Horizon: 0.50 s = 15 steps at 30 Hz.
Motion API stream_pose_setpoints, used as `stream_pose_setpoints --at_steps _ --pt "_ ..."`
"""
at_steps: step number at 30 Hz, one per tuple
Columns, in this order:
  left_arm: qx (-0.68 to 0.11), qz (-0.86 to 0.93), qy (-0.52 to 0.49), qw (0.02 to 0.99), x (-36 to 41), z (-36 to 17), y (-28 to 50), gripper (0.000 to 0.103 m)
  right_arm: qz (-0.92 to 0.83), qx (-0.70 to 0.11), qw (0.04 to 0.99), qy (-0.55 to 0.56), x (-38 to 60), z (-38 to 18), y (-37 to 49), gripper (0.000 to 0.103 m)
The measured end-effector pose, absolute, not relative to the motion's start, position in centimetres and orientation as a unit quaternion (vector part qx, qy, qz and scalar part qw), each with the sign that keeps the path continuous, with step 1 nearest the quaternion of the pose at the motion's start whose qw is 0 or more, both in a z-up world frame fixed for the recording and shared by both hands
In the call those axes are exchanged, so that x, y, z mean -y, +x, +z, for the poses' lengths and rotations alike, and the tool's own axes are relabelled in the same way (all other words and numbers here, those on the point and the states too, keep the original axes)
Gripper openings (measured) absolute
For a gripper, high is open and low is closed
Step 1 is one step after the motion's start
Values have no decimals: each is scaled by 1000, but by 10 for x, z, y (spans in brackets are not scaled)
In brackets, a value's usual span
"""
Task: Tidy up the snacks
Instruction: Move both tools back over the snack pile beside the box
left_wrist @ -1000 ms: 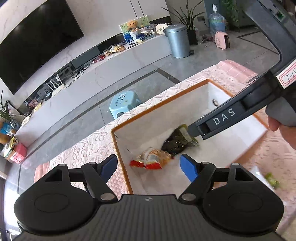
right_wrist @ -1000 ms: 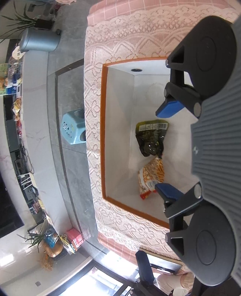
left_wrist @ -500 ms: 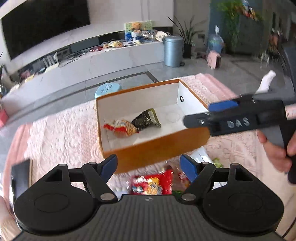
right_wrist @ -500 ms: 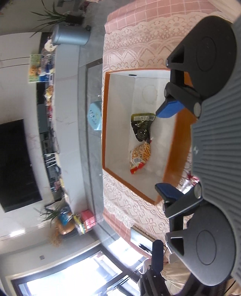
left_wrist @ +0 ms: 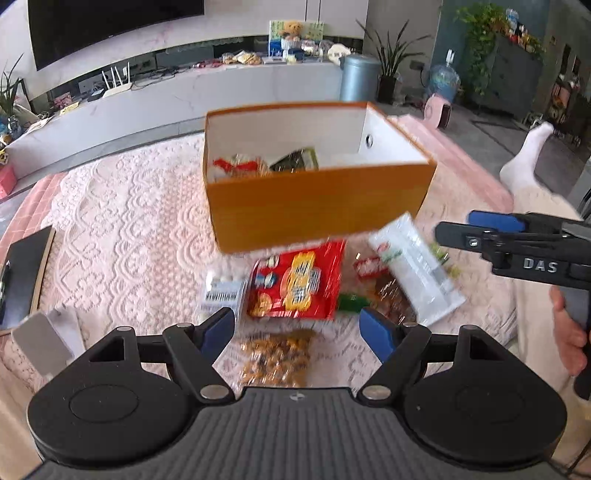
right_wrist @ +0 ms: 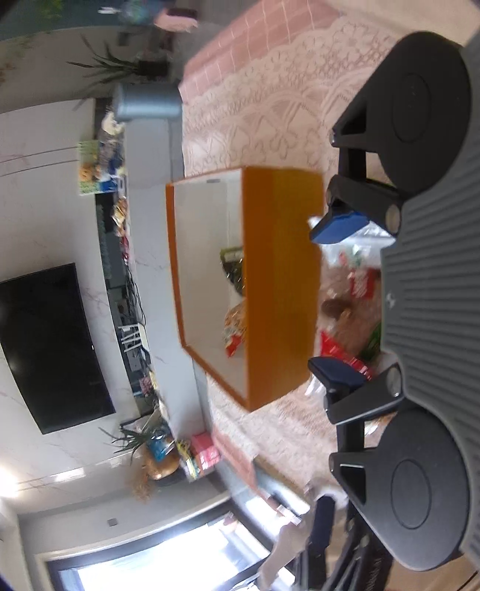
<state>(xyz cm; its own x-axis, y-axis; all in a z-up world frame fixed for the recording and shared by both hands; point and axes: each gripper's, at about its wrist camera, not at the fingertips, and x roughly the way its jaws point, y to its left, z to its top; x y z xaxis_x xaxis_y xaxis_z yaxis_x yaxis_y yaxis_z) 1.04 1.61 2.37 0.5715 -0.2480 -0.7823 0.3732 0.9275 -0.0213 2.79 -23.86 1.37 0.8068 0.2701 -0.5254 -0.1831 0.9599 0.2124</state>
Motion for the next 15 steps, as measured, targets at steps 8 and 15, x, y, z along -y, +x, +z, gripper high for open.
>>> stream_pose_setpoints --at_steps 8,15 --pt "-471 -165 68 864 -16 -26 14 92 83 -322 940 73 246 -33 21 68" --pt "-497 -141 101 850 -12 -54 26 92 74 -346 934 57 246 -57 31 75"
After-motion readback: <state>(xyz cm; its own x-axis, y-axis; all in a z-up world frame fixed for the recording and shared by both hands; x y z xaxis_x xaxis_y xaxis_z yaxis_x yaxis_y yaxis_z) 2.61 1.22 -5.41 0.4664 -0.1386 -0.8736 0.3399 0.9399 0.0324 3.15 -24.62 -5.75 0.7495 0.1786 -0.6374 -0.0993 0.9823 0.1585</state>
